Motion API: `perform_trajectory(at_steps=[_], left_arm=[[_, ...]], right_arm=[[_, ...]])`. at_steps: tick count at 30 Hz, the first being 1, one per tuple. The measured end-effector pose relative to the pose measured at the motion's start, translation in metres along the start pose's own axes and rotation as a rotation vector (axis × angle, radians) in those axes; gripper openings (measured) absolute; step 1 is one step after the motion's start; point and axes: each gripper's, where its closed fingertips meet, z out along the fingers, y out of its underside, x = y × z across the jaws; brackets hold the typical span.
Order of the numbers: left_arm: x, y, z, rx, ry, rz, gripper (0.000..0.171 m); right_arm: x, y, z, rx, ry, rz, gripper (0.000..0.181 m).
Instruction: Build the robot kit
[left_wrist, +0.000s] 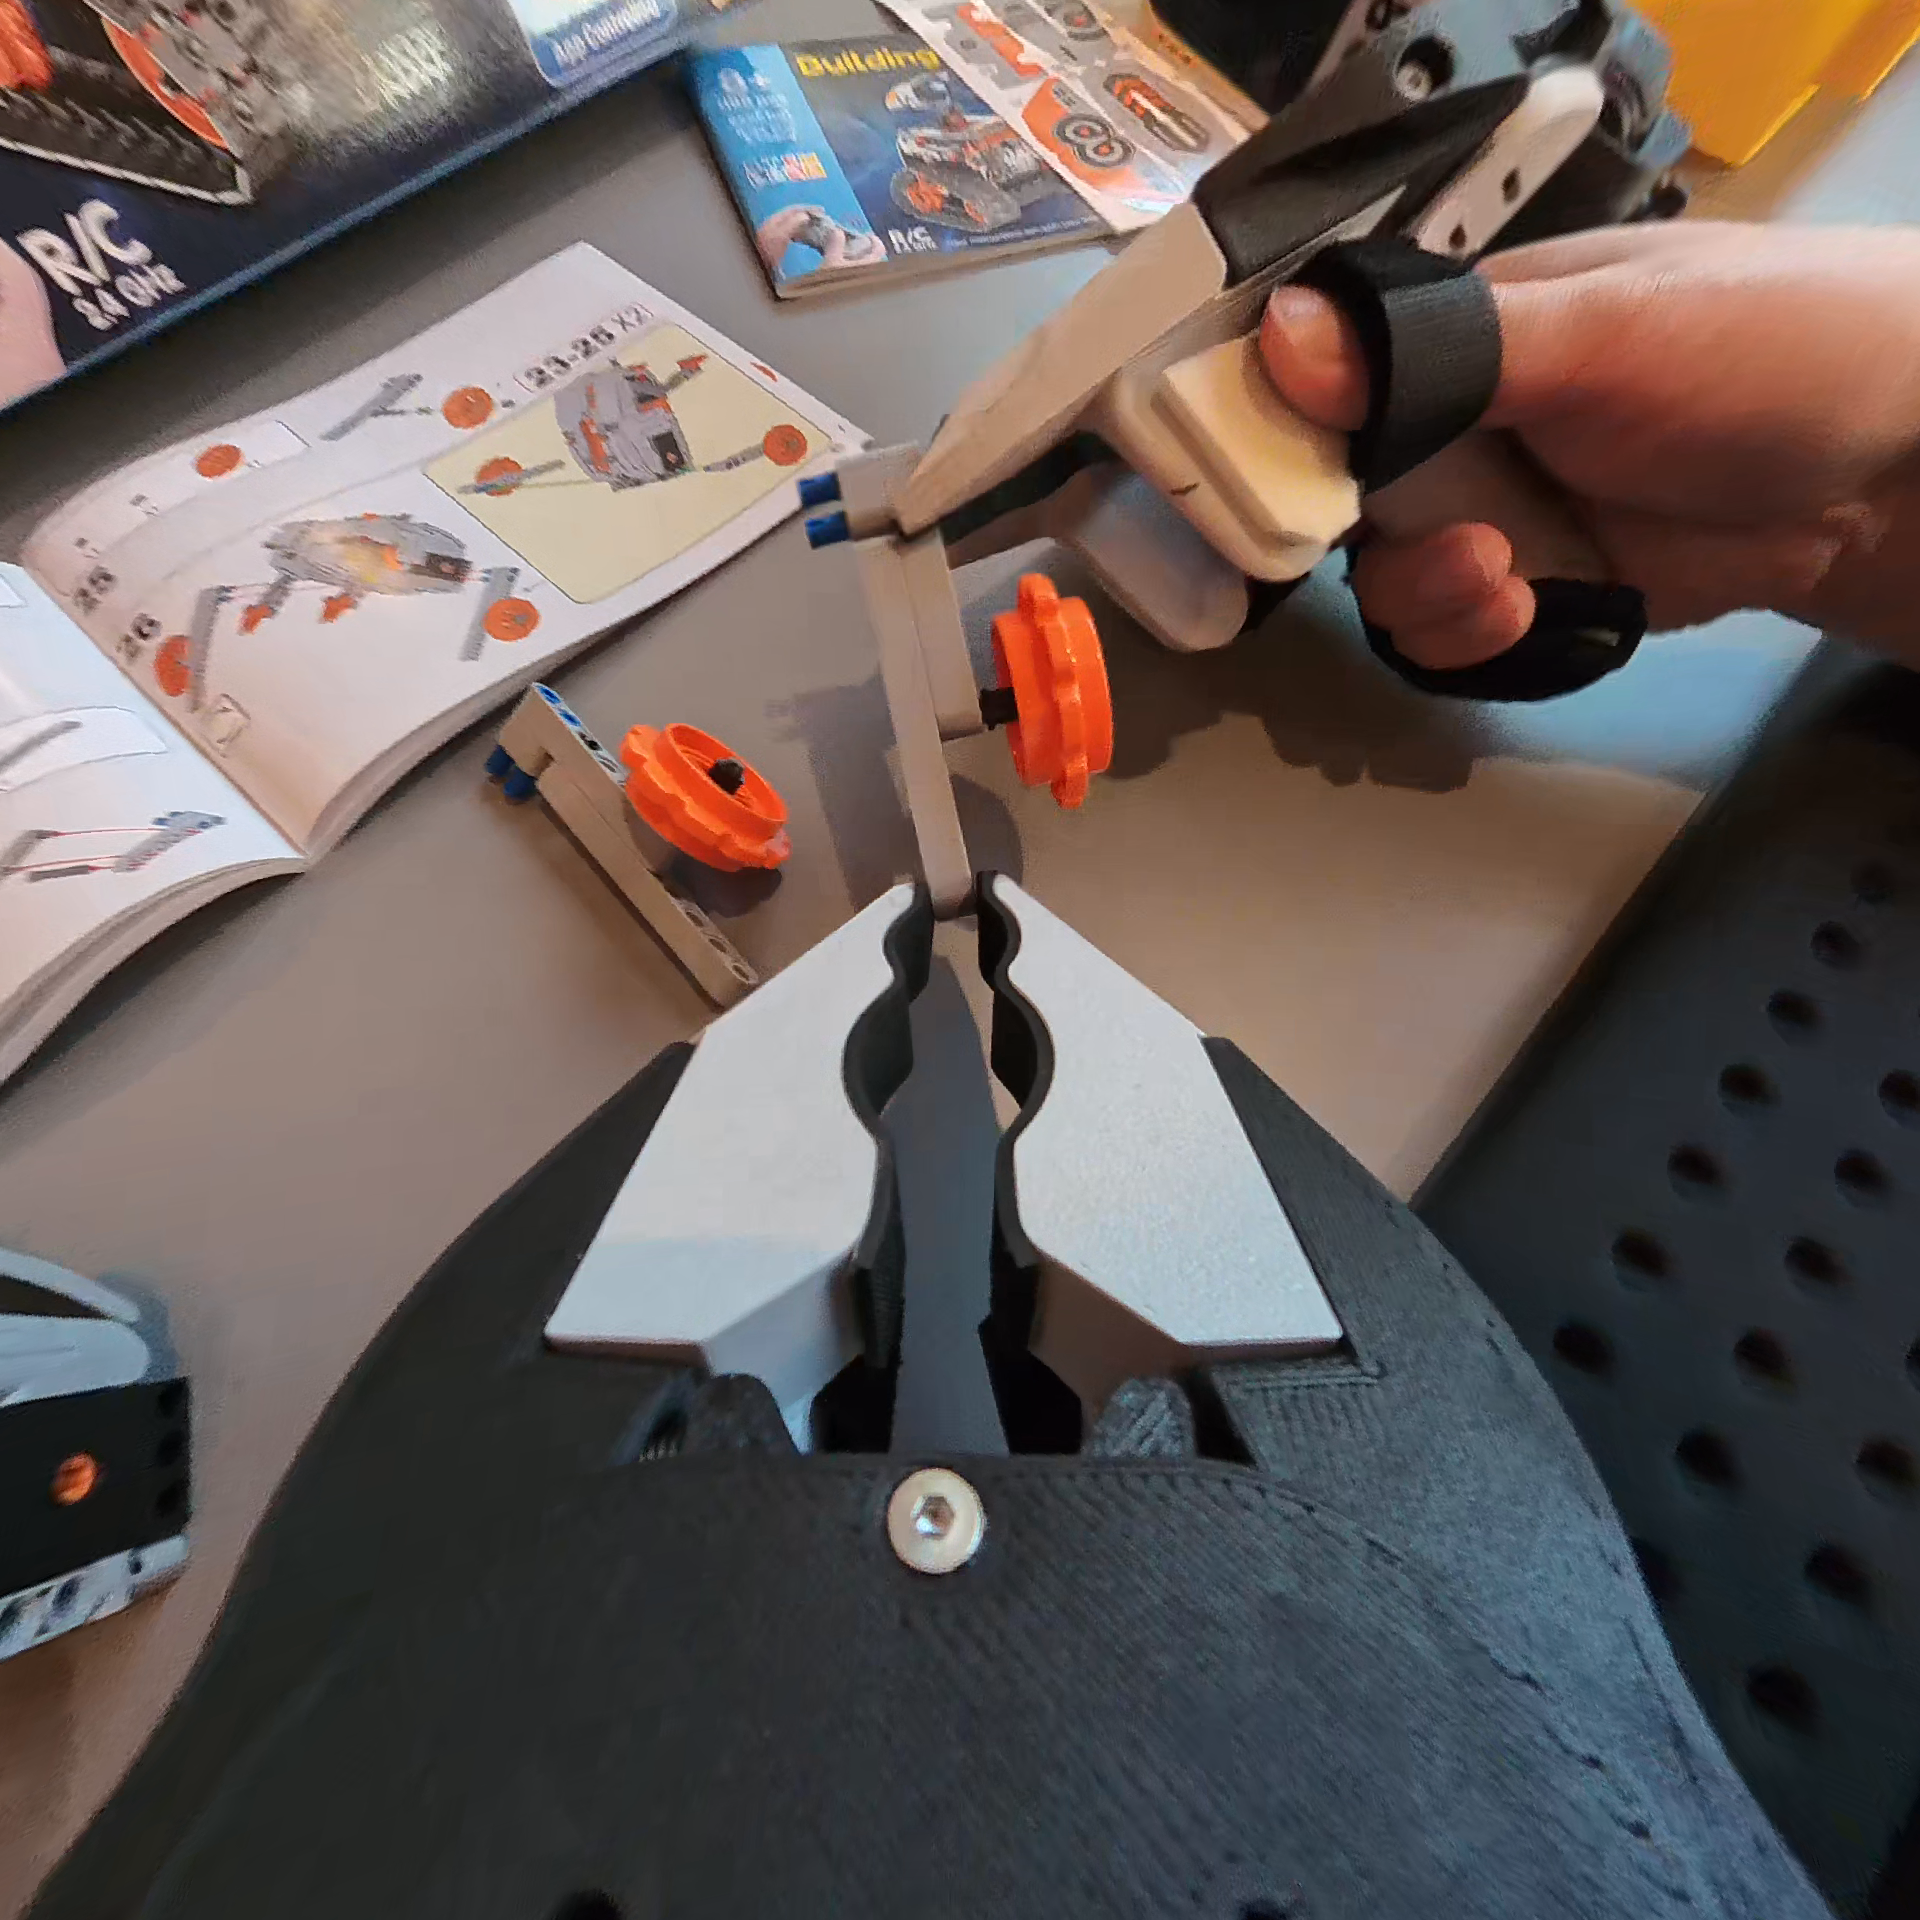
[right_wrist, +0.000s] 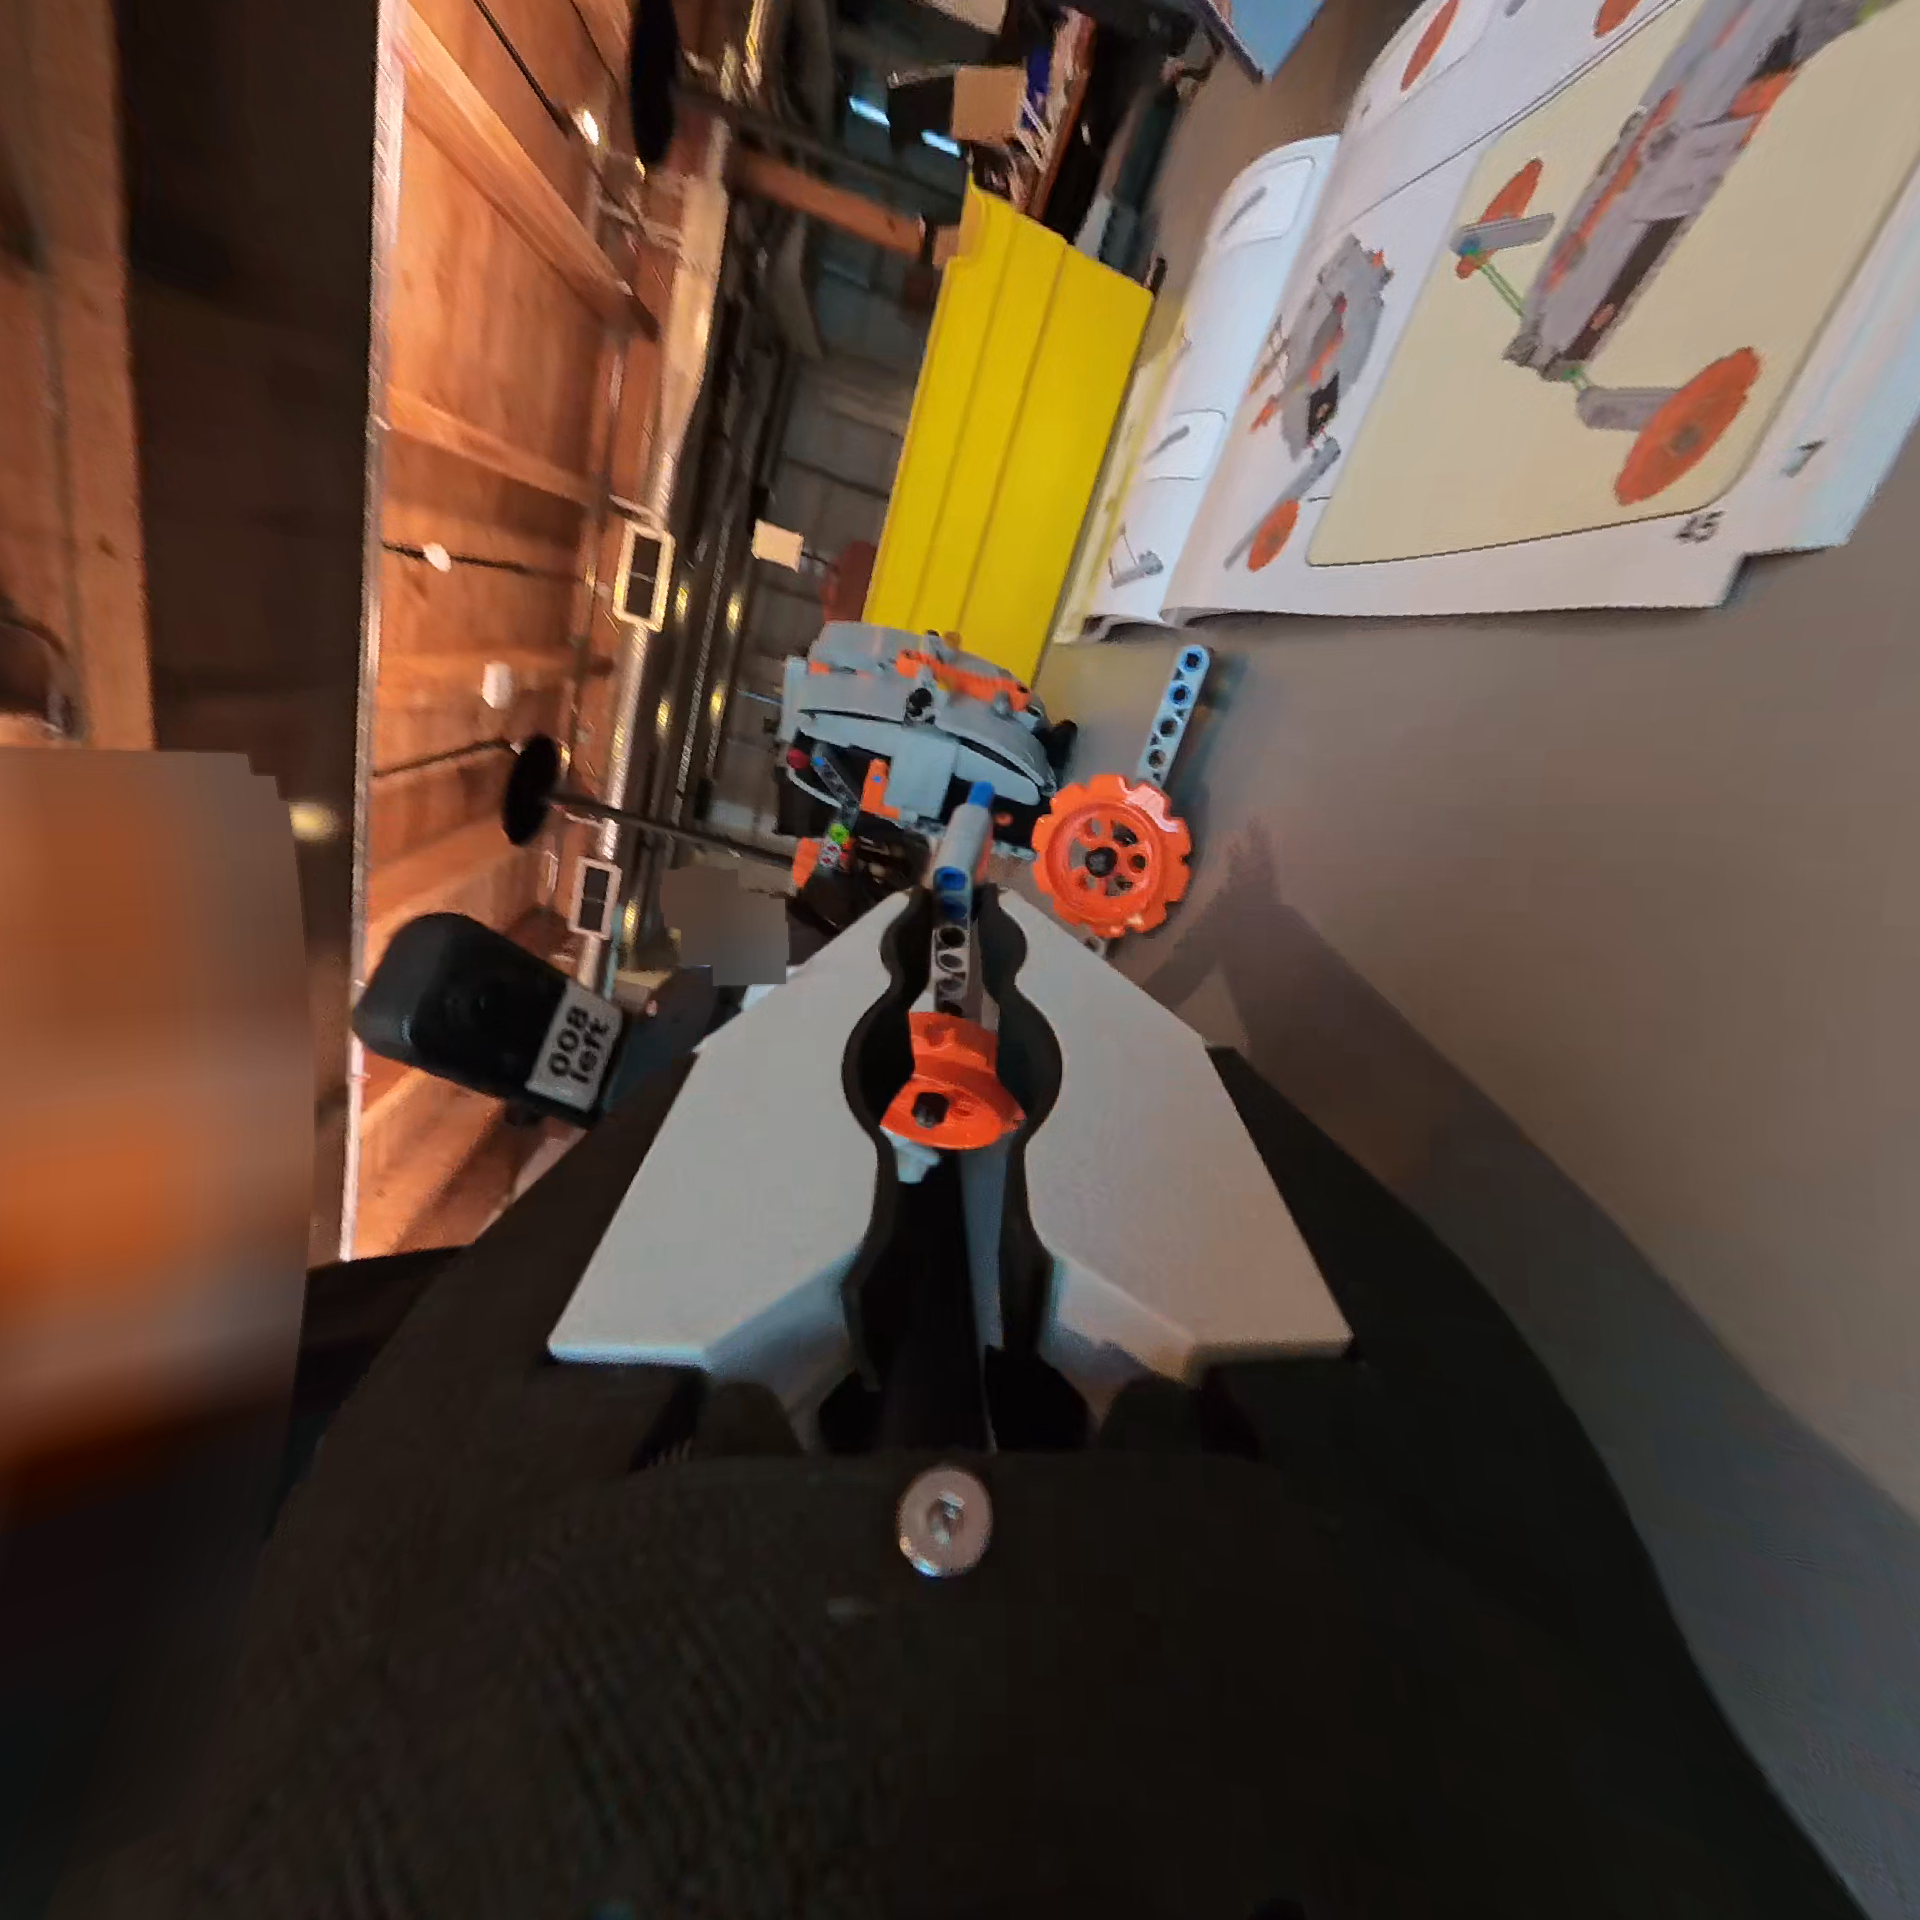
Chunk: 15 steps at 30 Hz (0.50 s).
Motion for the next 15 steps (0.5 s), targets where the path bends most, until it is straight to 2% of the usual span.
perform_trajectory(at_steps=[5,7,11,13,15], left_arm=[[0.000,-0.002,-0.013,0.049,-0.026,0.009,0.008],[0.003,-0.007,-0.021,0.080,0.019,-0.049,0.009],[0.022,-0.015,-0.037,0.090,0.296,-0.267,0.039],[0.024,-0.028,-0.054,0.144,0.425,-0.380,0.042],[0.018,-0.043,-0.070,0.236,0.492,-0.461,0.040]], right_arm=[[-0.011,0.003,0.010,0.034,-0.093,0.048,0.006],[-0.020,0.005,0.010,0.033,-0.148,0.056,0.005],[-0.048,0.013,0.015,-0.003,-0.276,-0.009,0.005],[-0.063,0.020,0.018,-0.029,-0.321,-0.093,0.005],[-0.074,0.025,0.020,-0.042,-0.342,-0.170,0.005]])
